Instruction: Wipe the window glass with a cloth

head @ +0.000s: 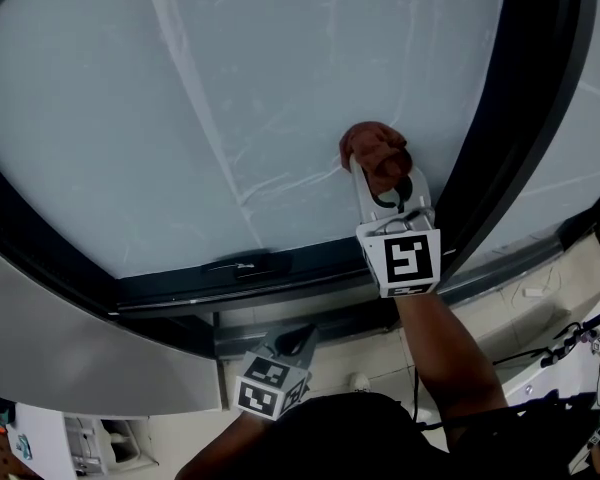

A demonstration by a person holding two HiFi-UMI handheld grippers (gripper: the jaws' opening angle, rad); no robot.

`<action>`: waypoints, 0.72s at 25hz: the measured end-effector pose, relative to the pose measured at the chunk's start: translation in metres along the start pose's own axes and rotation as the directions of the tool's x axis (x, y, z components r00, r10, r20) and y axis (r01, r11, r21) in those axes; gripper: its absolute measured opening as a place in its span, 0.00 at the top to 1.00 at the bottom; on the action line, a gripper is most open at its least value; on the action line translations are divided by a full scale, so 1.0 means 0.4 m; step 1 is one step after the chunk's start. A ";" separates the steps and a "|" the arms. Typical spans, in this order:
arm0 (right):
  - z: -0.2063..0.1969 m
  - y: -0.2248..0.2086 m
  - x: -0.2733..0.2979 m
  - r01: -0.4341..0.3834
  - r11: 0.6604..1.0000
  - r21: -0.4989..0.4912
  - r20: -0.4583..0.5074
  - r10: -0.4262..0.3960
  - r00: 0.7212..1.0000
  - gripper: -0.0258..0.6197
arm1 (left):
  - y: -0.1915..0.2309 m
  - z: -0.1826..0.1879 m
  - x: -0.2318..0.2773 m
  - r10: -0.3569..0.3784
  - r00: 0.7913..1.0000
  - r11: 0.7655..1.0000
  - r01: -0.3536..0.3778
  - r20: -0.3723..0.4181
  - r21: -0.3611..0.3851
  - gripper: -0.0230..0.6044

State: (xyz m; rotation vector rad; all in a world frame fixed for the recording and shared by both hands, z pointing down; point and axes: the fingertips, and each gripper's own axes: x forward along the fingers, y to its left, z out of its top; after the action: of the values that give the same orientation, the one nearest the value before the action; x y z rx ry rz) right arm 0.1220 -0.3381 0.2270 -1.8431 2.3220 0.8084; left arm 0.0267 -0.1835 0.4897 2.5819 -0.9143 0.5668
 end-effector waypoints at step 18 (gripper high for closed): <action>-0.159 0.065 -0.060 -0.027 0.998 0.053 -0.134 0.034 0.990 0.83 | 0.010 -0.002 0.012 -0.013 1.000 1.000 0.013 -0.003 -0.010 0.94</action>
State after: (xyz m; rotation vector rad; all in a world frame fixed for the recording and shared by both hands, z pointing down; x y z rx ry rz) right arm 0.1213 -0.3411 0.2997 -1.9012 2.4323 0.6392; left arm 0.0272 -0.1886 0.4936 2.5757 -0.8968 0.5613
